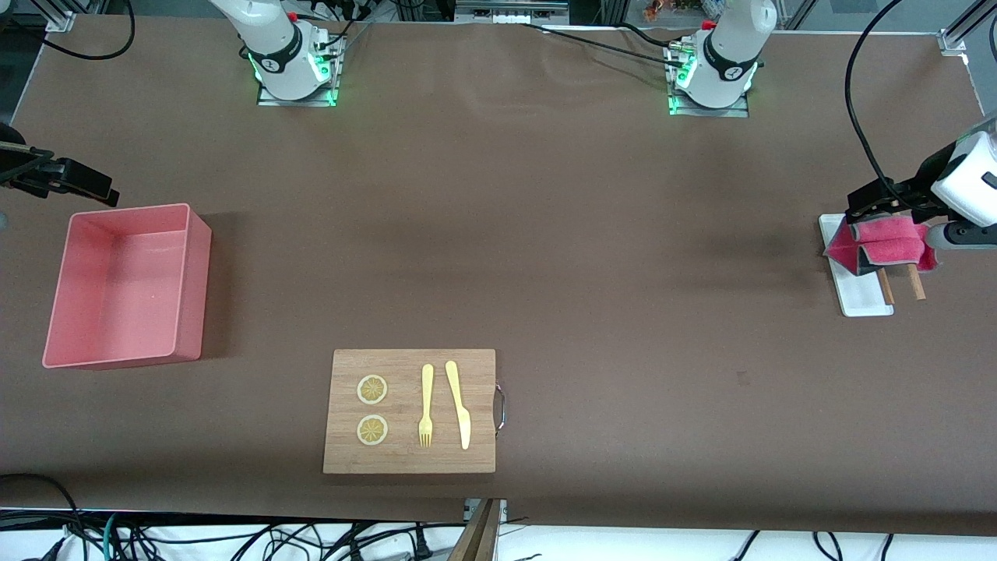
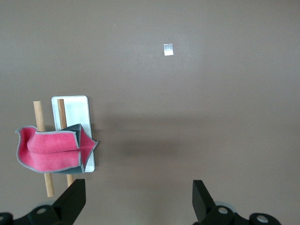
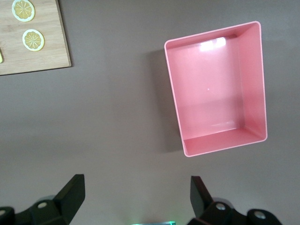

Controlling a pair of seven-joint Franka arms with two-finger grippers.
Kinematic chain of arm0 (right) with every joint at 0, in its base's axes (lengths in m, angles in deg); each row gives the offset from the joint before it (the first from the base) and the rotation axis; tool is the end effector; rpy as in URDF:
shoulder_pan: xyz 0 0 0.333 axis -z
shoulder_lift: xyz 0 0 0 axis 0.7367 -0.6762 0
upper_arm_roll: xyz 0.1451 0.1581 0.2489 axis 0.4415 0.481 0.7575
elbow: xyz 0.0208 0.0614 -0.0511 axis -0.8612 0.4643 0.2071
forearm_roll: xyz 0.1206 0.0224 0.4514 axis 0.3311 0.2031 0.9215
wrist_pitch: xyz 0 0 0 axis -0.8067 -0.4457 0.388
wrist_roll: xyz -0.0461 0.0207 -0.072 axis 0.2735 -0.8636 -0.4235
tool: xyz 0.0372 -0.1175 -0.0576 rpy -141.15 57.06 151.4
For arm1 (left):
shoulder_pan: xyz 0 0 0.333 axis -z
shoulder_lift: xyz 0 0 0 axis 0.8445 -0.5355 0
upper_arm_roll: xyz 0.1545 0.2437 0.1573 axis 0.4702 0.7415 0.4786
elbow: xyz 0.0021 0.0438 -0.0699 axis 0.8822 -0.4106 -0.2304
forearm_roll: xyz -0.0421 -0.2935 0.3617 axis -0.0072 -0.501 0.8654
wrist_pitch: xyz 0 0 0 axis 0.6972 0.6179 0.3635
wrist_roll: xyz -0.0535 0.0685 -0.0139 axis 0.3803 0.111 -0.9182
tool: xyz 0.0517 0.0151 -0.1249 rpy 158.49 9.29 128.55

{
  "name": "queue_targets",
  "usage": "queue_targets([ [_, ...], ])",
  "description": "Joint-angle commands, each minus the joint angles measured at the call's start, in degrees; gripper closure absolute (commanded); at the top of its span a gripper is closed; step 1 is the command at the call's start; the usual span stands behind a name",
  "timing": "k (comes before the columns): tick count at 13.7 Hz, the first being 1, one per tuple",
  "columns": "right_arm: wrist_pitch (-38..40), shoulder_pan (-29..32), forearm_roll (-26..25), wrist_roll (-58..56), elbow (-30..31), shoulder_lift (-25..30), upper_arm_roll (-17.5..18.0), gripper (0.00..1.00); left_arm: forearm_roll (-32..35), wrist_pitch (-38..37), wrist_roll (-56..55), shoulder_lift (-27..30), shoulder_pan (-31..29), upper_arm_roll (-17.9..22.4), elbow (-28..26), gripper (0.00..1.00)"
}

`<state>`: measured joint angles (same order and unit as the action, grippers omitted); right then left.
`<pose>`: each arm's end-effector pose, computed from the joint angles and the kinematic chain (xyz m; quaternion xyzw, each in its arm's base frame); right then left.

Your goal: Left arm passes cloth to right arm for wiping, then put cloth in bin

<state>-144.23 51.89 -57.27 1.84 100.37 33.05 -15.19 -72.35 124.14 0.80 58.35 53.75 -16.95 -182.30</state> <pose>0.6573 -0.0201 0.5985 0.9971 -0.0554 -0.0505 0.0144 0.6426 0.0279 0.5345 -0.9989 -0.0157 0.0433 0.0116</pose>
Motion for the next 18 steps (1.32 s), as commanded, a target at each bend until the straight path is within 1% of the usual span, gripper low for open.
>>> queue_targets([
  [1, -0.1, 0.3, 0.9, 0.3, 0.8, 1.0, 0.1, 0.01, -0.3, -0.2, -0.7, -1.0, 0.0, 0.0, 1.7, 0.0],
  [11, -0.1, 0.4, 0.8, 0.1, 0.8, 1.0, 0.1, 0.01, -0.7, -0.5, -0.7, -1.0, 0.1, -0.1, 1.7, 0.0],
  [18, -0.1, 0.4, 0.9, 0.1, 0.8, 1.0, 0.0, 0.01, -0.2, -0.4, -0.6, -2.0, 0.1, 0.0, 1.7, 0.0],
])
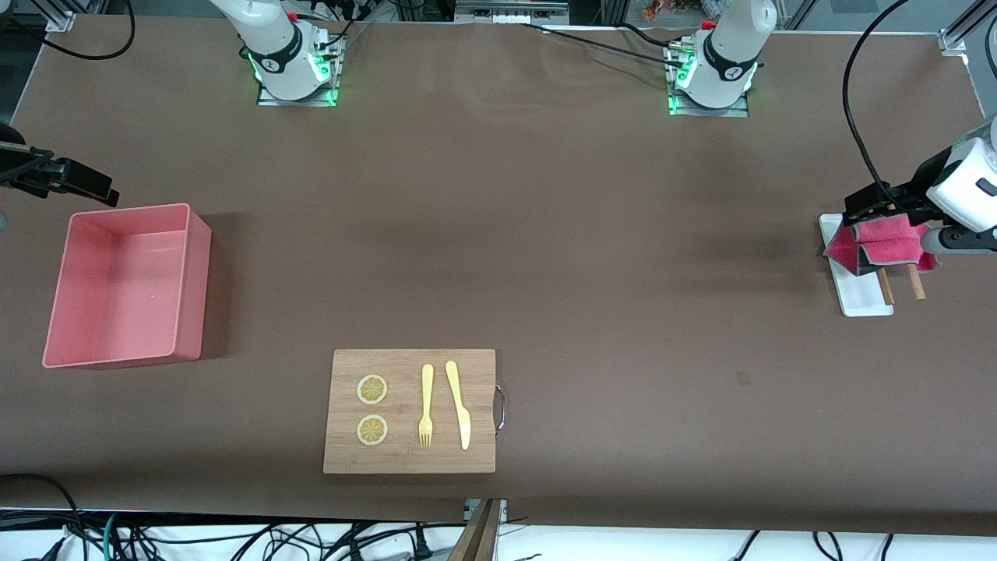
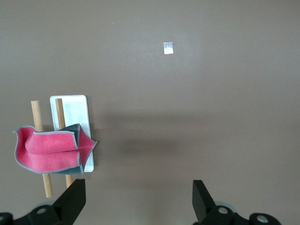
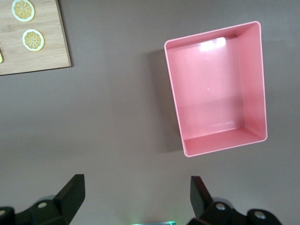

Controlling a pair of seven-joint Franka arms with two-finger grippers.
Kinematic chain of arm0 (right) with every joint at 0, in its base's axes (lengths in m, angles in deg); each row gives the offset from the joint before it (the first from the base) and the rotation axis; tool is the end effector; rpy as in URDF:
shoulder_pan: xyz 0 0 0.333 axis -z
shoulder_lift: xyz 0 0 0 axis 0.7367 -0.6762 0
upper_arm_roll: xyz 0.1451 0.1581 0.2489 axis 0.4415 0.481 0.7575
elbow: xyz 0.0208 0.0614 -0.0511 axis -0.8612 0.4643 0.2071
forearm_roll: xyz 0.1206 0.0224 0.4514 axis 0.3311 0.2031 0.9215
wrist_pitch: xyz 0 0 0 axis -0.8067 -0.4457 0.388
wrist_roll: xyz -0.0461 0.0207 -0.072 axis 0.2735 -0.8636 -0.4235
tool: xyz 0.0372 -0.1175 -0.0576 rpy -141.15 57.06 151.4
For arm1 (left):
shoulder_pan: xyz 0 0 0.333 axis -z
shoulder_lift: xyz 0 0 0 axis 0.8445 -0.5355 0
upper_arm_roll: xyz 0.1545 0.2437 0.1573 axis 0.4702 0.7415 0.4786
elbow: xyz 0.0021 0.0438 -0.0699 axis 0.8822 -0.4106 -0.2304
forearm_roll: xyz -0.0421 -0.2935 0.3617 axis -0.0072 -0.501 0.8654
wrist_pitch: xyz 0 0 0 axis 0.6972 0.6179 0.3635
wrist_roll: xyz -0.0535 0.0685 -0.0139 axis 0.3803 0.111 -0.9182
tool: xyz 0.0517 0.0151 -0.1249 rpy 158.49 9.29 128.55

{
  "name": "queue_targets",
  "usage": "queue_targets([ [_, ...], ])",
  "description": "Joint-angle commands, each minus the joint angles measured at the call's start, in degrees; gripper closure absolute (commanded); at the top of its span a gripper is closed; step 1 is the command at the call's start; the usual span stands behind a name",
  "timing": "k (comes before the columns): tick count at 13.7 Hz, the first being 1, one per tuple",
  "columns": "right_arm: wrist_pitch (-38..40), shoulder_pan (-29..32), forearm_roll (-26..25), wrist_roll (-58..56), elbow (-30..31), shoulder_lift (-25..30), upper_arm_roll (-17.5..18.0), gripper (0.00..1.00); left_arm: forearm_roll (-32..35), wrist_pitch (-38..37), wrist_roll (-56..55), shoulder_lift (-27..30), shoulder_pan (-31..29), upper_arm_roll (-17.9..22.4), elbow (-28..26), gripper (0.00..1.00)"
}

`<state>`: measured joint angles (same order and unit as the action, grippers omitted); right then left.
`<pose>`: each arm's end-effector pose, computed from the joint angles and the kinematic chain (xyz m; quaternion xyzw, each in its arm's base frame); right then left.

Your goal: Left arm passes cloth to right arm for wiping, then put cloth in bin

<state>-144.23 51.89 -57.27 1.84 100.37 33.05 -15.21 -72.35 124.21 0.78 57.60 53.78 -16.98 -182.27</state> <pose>0.6572 -0.0204 0.5985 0.9971 -0.0556 -0.0505 0.0144 0.6454 0.0274 0.5265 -0.9986 -0.0153 0.0489 0.0113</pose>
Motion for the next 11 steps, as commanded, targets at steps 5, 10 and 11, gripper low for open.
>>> queue_targets([
  [5, -0.1, 0.4, 0.9, 0.1, 0.8, 1.0, 0.0, 0.01, -0.3, -0.2, -0.2, -2.2, -1.7, 0.0, 1.7, 0.0],
  [10, -0.1, 0.4, 0.9, 0.1, 0.8, 1.0, 0.0, 0.01, -0.2, -0.2, 0.1, -3.3, -2.5, 0.1, 1.7, 0.0],
  [11, -0.1, 0.4, 0.9, 0.1, 0.8, 1.0, 0.0, 0.01, -0.2, -0.2, 0.1, -3.3, -2.5, 0.1, 1.8, 0.0],
])
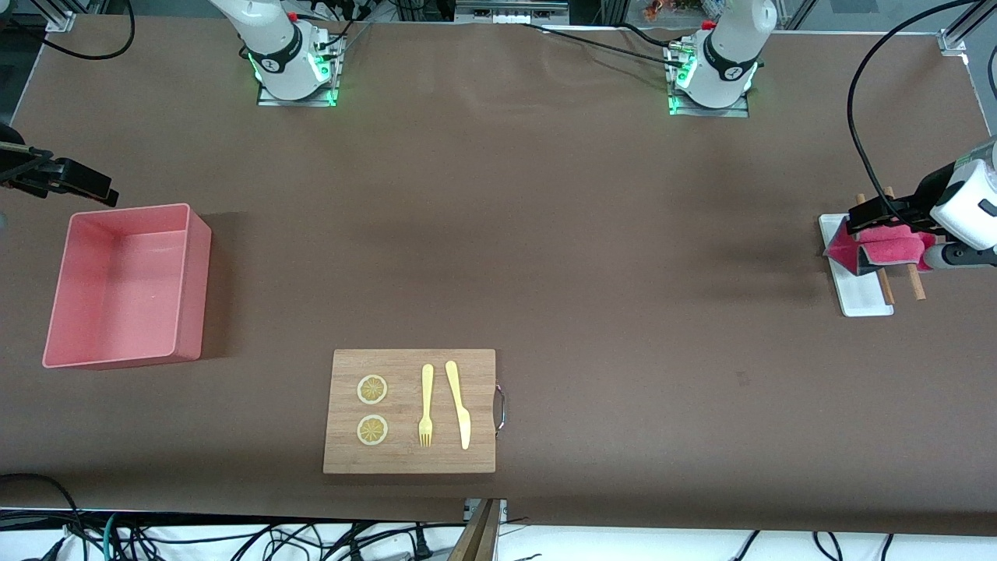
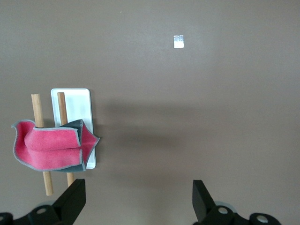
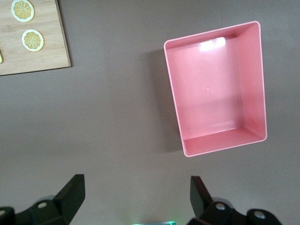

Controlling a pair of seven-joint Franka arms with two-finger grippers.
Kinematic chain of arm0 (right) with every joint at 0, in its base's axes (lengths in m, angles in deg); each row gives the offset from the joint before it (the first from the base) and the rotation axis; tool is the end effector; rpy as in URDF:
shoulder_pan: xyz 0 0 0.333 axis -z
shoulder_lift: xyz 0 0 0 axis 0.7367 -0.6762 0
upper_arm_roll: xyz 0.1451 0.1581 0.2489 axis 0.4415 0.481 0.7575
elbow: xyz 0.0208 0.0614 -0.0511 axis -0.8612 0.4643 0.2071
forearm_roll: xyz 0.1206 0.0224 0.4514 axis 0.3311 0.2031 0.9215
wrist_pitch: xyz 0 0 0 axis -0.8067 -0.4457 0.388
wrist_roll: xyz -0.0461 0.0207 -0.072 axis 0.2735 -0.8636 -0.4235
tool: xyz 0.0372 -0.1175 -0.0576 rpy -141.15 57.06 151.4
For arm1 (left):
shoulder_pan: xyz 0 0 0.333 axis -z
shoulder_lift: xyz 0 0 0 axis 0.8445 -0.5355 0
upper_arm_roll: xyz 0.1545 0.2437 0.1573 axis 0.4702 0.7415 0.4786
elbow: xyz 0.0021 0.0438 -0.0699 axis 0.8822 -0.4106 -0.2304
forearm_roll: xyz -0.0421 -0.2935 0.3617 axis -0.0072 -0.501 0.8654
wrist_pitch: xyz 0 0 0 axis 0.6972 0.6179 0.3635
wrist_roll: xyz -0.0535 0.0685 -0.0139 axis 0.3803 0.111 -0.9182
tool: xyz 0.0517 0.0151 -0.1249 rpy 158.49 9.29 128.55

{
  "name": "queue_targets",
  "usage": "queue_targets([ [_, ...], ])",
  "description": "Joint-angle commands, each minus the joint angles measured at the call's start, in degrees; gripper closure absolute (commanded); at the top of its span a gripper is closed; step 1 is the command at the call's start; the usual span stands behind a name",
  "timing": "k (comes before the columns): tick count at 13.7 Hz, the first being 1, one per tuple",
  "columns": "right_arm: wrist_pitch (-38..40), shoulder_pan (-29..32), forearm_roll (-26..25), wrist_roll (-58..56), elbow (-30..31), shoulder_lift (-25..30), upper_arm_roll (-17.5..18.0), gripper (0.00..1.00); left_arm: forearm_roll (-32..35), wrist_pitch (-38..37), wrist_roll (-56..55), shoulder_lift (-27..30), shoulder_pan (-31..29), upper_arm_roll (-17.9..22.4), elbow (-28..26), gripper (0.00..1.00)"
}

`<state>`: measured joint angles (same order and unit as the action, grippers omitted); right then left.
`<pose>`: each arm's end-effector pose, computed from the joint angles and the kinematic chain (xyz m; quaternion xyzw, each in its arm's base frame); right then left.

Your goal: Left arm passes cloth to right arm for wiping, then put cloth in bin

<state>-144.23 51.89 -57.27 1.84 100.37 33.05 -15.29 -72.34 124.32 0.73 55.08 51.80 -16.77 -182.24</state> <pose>0.6572 -0.0212 0.5984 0.9970 -0.0563 -0.0505 0.0144 0.6521 0.0529 0.4983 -0.9969 -0.0344 0.0698 0.0091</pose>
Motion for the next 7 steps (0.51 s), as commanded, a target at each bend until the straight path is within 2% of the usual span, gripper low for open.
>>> queue_targets([
  [1, -0.1, 0.4, 1.0, 0.1, 0.8, 1.0, 0.0, 0.01, -0.2, -0.3, 0.1, -0.9, -0.5, -0.1, 1.7, 0.0],
  [5, -0.1, 0.3, 1.0, 0.2, 0.8, 1.0, 0.0, 0.01, -0.1, -0.2, 2.4, -4.0, -2.4, -0.1, 1.8, 0.0],
  [7, -0.1, 0.4, 0.9, 0.2, 0.8, 1.0, 0.0, 0.01, -0.5, 1.4, 10.3, -6.5, -5.4, -0.2, 2.4, 0.0],
])
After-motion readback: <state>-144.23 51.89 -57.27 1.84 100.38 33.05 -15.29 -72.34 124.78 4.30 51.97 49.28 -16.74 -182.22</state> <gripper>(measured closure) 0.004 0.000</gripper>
